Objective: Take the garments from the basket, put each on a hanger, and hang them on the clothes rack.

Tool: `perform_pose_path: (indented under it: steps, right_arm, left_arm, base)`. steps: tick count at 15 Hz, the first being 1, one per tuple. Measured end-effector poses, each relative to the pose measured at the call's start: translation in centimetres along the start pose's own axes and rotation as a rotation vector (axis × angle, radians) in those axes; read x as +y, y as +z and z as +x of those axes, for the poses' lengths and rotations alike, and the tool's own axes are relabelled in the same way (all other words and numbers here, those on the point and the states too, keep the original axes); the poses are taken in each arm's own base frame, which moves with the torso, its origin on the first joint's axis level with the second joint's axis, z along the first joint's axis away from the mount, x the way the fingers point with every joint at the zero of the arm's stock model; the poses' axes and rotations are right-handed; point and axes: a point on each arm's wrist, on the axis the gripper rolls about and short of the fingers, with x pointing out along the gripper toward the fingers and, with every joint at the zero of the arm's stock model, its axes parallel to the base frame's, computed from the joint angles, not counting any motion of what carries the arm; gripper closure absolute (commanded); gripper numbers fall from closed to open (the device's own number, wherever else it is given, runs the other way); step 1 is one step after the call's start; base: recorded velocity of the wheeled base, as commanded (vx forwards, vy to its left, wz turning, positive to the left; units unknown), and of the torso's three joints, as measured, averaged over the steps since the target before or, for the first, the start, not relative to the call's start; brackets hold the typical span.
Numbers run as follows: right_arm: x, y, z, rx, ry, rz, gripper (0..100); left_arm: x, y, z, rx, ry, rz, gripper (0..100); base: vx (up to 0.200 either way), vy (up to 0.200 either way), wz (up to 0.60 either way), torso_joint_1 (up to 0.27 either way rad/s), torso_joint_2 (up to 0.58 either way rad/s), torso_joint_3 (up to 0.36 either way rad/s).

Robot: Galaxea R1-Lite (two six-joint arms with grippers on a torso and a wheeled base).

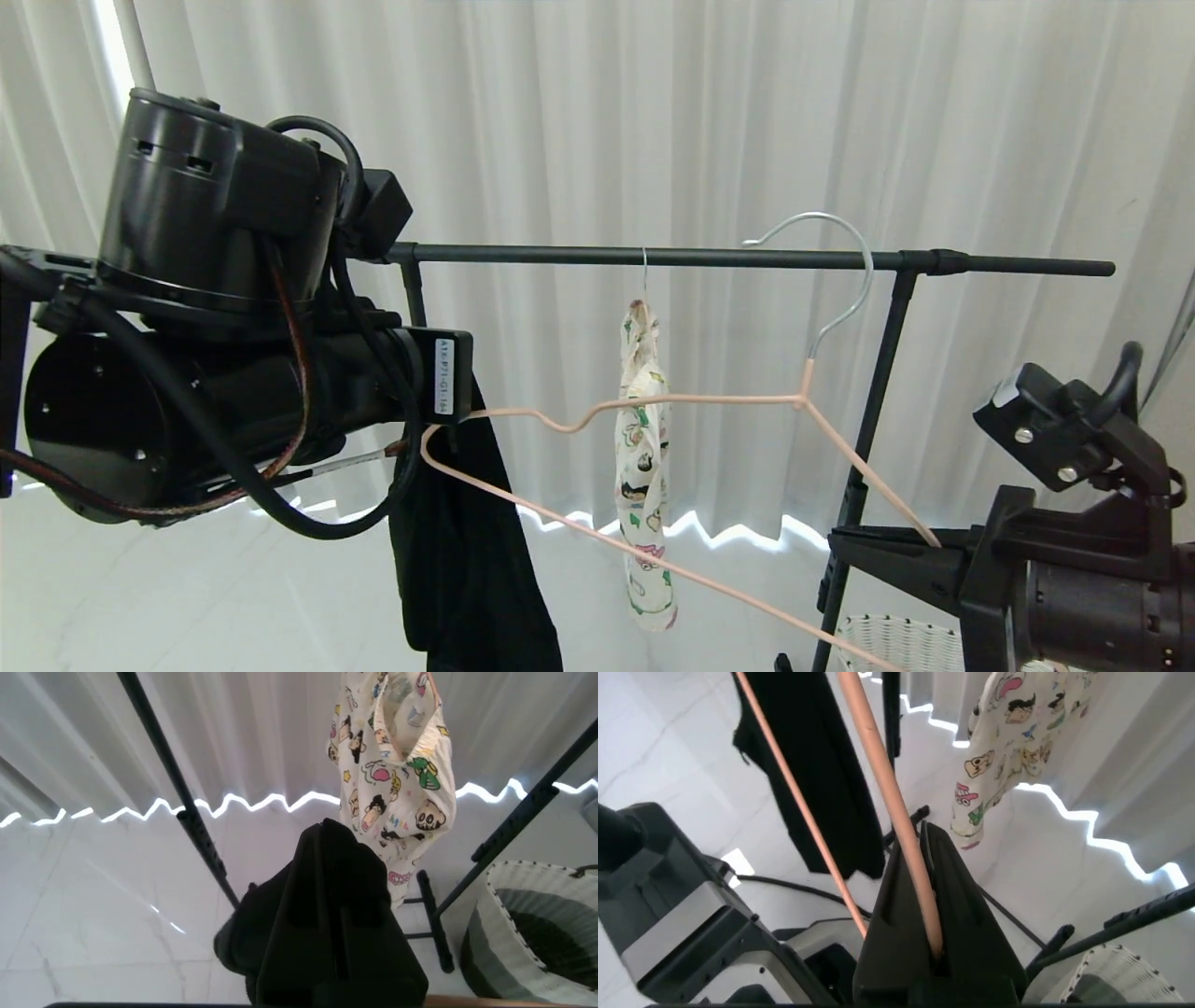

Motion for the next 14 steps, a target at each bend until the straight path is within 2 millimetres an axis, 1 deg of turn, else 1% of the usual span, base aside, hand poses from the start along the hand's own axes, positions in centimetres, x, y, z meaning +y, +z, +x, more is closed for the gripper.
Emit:
perform_pose_path:
  steps: [4,11,14]
  right_arm:
    - [-0.14,-0.04,0.79,0.012,-0.056,-0.001,100]
    - [-0.21,0.0,0.32,0.002,-0.058,-0.001,100]
    - [-0.4,0.13,0.54,0.0,-0.068,0.001,100]
  left_arm:
    - [0.1,0.03,-0.02,-0.005,0.019,-0.001,100]
    - [0.11,-0.12,0.43,-0.003,0.071,0.003,100]
    - [0.1,-0.15,0.51,-0.001,0.072,0.005,100]
  base:
    - [0.0,0.0,0.0,0.0,0.0,0.0]
    - [0.0,0.0,0.0,0.0,0.0,0.0]
    - [0.0,0.0,0.0,0.0,0.0,0.0]
